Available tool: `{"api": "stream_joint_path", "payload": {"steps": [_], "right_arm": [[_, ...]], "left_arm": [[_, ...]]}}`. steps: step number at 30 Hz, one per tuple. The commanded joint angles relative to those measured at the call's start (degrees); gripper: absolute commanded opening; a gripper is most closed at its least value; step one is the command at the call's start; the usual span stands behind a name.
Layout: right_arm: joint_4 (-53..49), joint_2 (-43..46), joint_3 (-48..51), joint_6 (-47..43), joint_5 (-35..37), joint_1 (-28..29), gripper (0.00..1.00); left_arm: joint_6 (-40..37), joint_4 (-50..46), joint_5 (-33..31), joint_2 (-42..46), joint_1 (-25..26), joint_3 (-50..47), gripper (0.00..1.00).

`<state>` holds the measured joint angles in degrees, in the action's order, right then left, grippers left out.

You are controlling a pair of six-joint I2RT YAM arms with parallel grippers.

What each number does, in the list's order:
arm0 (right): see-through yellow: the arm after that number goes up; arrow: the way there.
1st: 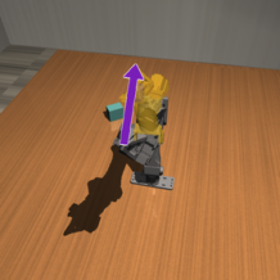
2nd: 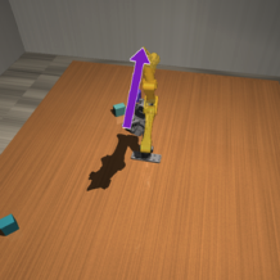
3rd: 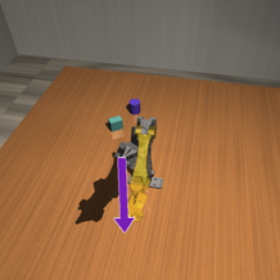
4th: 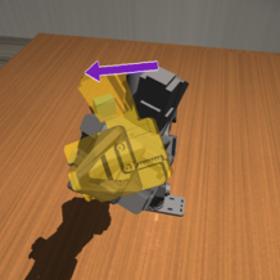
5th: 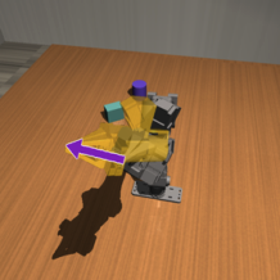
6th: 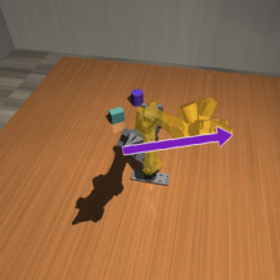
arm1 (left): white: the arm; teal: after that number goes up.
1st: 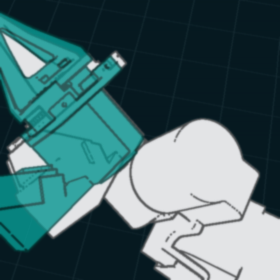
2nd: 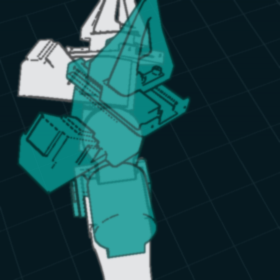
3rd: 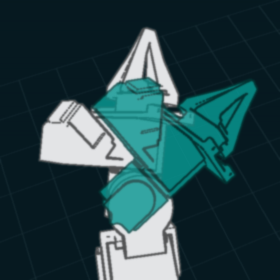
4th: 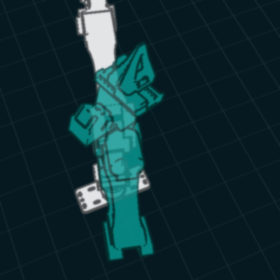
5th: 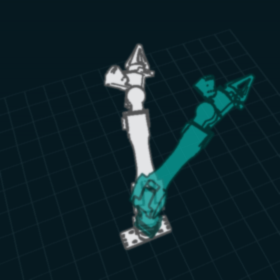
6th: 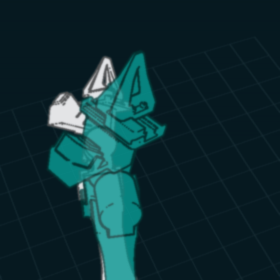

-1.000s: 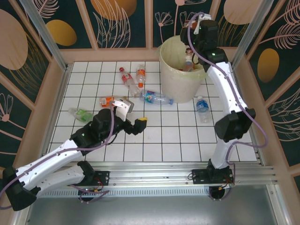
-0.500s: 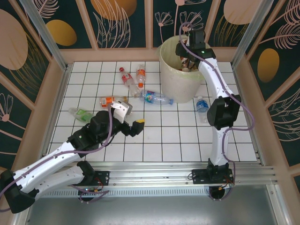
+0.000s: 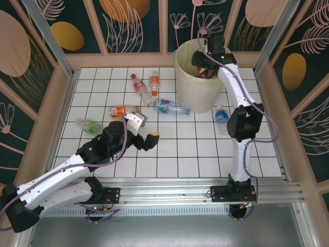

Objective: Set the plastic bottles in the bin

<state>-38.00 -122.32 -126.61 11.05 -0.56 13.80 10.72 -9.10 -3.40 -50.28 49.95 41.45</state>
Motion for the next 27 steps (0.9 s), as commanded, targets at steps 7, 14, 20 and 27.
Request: {"api": "stream_joint_path", "payload": {"steps": [7, 14, 20, 27], "right_arm": [[-1.3, 0.5, -2.2, 1.4, -2.8, -0.6, 0.74], [-2.3, 1.9, -5.8, 1.7, -3.8, -0.6, 0.84], [-0.6, 6.5, -3.6, 2.0, -5.7, -0.6, 0.87], [6.9, 18.0, 7.3, 1.5, -9.3, 0.8, 0.87]], "left_arm": [[-2.9, -5.0, -3.8, -1.5, 0.4, 2.1, 0.99], [-4.1, -9.1, -6.7, -4.4, 0.4, 4.7, 0.99], [-5.0, -13.5, -11.5, -7.0, 0.4, 7.0, 0.99], [-5.5, -19.4, -17.3, -11.9, 0.2, 10.2, 0.99]]}}
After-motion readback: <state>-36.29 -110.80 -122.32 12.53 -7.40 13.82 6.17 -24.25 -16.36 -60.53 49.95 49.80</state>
